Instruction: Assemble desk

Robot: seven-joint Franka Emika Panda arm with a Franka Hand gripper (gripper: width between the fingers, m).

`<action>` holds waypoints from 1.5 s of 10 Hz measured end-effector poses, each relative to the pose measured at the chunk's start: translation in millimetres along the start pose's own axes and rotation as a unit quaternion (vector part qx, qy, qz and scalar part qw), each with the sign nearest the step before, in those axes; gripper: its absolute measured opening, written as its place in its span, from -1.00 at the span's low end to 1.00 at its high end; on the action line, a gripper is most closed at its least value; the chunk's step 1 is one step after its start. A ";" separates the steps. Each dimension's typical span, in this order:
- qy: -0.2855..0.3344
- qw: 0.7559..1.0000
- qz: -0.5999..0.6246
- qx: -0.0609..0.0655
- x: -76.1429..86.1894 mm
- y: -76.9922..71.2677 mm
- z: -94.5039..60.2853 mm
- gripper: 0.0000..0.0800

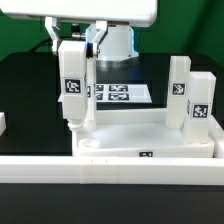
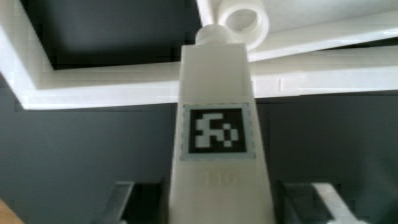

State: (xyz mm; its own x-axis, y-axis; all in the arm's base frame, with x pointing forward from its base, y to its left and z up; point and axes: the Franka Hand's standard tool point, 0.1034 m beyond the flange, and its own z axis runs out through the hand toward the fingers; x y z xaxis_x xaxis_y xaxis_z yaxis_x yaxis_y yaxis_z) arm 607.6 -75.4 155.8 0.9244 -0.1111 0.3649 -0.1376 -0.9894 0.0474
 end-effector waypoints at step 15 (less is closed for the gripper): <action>-0.008 1.000 -0.023 -0.007 -8.6 -21.2 25.9 -0.28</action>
Offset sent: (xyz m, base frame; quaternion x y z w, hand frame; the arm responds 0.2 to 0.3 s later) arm 0.0086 0.0045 -0.0091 -0.0003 0.0071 -0.0010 1.0000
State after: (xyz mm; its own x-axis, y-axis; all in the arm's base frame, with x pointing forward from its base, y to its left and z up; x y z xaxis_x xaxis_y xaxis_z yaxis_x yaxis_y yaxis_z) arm 611.8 -56.0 127.6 0.9353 -0.0678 0.3473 -0.1006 -0.9919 0.0773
